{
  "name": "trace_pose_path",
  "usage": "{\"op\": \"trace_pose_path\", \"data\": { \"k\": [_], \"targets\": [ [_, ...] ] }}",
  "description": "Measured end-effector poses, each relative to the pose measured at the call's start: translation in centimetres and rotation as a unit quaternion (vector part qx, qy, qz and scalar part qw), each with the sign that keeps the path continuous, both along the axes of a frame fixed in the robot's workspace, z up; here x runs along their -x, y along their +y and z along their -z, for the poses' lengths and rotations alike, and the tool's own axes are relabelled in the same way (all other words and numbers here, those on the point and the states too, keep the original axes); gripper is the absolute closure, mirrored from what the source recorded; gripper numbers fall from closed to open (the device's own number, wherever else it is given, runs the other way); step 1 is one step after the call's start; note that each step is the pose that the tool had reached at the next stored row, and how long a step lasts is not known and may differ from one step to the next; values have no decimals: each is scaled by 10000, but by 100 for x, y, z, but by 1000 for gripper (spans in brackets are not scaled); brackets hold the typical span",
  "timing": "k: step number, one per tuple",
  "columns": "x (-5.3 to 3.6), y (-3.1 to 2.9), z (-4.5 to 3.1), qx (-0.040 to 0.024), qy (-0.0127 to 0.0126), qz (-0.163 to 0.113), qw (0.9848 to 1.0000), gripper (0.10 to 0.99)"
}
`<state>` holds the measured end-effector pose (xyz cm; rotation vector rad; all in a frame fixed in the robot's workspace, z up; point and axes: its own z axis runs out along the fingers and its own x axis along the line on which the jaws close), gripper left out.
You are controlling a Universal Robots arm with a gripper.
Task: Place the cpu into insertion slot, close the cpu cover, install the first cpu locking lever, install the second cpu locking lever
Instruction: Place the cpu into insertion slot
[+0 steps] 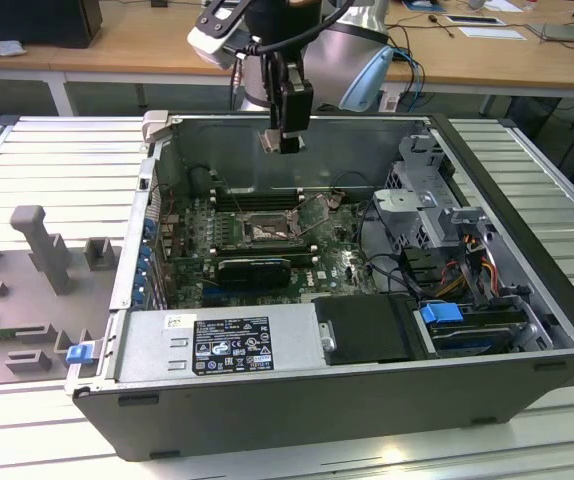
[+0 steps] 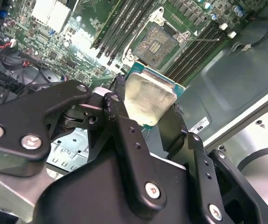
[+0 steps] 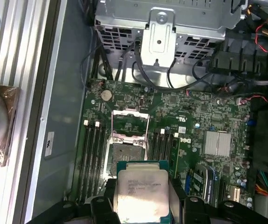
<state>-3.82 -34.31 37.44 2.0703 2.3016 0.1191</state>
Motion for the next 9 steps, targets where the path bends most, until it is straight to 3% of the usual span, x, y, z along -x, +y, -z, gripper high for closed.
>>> {"op": "trace_pose_path", "data": {
  "k": [9],
  "targets": [
    [0,0,17,0,0,59,10000,561]
  ]
}}
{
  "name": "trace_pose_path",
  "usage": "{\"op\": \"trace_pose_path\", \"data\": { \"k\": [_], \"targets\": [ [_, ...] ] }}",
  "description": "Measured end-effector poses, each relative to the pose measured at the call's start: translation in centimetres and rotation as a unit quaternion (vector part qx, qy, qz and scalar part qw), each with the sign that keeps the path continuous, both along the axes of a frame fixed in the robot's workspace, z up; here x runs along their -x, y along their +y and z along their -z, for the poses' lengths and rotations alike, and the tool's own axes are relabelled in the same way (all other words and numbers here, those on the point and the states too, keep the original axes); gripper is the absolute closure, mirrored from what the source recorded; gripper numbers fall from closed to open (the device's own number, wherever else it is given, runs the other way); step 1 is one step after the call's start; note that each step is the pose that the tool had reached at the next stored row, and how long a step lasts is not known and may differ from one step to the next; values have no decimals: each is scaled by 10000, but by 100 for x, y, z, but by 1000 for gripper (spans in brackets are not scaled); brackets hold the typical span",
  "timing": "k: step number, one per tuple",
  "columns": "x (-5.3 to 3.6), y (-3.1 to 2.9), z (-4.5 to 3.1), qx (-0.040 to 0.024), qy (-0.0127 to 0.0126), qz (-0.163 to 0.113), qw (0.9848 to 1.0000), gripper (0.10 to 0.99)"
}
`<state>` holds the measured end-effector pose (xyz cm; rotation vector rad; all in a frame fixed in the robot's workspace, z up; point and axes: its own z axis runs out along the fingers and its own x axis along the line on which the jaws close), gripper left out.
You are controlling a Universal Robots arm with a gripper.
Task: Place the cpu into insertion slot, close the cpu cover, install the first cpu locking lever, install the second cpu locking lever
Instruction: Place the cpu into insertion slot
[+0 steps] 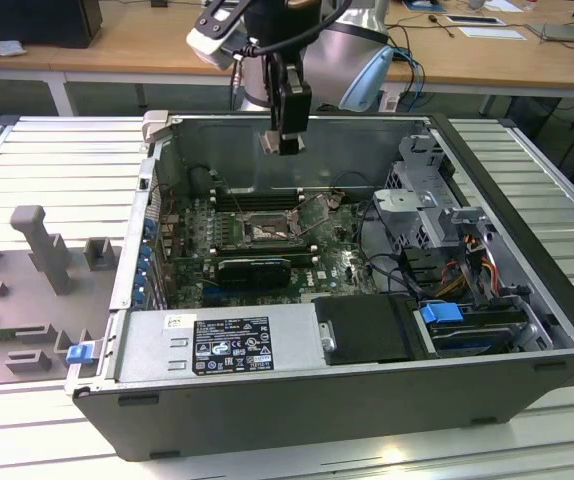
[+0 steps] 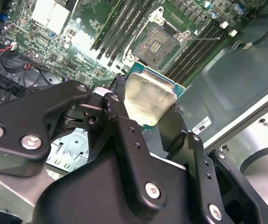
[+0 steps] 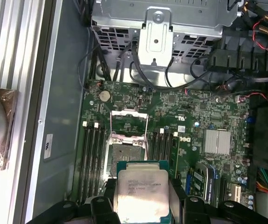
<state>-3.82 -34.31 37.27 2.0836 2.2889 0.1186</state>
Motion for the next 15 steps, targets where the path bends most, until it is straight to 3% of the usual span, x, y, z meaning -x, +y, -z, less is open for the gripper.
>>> {"op": "trace_pose_path", "data": {
  "k": [15],
  "targets": [
    [0,0,52,-1,0,26,10000,561]
  ]
}}
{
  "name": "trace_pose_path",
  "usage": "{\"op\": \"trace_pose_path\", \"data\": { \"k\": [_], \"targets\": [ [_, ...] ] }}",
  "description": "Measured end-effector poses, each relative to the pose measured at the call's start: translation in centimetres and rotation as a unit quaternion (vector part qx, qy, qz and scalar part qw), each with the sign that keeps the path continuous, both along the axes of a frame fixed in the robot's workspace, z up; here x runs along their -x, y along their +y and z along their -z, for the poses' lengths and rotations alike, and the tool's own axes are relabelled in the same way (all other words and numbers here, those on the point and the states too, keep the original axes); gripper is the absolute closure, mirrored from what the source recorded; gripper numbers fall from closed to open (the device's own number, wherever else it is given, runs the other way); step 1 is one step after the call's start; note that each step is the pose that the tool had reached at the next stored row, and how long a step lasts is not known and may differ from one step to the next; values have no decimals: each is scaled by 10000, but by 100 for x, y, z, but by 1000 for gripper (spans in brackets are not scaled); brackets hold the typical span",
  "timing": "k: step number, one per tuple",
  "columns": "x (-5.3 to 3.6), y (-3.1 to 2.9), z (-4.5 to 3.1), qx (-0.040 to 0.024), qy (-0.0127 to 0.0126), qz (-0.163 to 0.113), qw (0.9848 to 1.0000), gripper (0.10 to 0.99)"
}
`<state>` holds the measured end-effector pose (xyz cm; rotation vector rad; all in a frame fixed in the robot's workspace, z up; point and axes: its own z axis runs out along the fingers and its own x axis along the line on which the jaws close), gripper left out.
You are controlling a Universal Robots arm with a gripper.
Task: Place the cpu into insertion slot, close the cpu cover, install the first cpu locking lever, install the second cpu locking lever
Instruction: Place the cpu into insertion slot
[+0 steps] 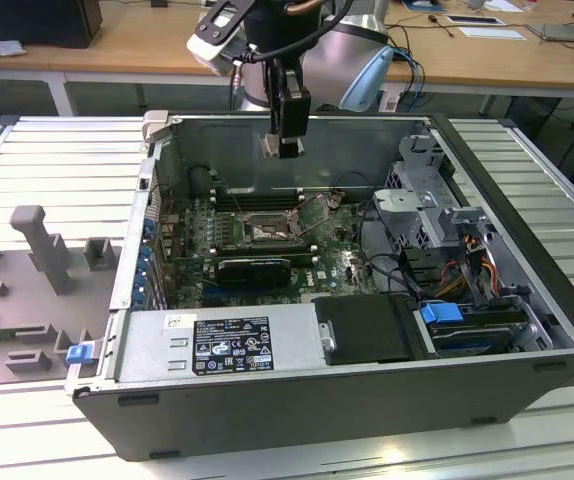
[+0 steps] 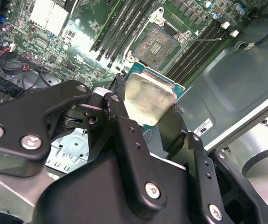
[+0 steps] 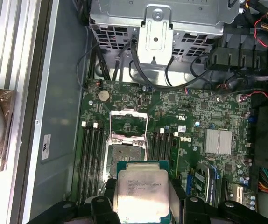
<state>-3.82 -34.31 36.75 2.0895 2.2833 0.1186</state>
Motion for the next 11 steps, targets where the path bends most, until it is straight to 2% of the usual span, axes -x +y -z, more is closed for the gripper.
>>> {"op": "trace_pose_path", "data": {
  "k": [11],
  "targets": [
    [0,0,90,15,4,1,10000,561]
  ]
}}
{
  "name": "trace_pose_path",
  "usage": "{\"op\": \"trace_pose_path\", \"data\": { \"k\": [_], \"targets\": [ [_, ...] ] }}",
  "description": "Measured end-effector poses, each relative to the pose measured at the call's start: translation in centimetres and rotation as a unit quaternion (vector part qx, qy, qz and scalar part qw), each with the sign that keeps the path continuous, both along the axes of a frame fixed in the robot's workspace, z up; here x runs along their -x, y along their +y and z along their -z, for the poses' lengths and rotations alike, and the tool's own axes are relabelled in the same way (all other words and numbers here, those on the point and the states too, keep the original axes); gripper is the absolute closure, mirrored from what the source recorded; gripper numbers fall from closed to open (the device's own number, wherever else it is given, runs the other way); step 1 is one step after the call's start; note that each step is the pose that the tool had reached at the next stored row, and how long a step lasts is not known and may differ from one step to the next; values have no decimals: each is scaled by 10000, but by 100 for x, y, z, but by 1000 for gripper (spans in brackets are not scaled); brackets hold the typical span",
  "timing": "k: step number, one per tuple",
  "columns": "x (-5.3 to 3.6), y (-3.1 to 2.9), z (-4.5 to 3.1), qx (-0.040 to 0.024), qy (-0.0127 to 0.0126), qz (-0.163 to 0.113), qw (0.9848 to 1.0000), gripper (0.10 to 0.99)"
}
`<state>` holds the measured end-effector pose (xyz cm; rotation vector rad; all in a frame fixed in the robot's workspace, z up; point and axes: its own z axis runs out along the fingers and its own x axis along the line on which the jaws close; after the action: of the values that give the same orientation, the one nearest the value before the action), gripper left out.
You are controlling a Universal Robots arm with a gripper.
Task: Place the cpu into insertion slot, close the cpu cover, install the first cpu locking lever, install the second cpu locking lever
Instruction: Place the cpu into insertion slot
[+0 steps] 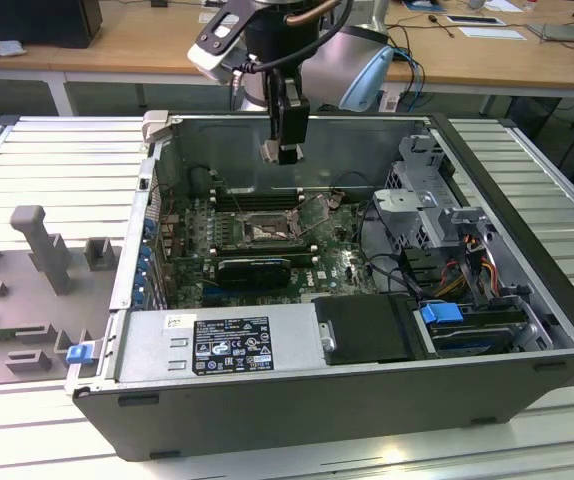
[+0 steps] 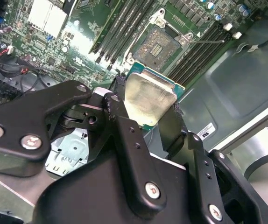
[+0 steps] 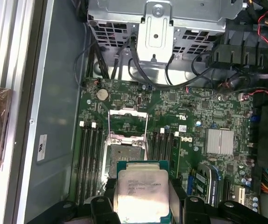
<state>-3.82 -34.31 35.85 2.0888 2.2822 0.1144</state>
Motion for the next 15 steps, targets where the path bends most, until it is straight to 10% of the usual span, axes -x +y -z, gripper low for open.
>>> {"op": "trace_pose_path", "data": {
  "k": [15],
  "targets": [
    [1,0,111,0,9,0,10000,561]
  ]
}}
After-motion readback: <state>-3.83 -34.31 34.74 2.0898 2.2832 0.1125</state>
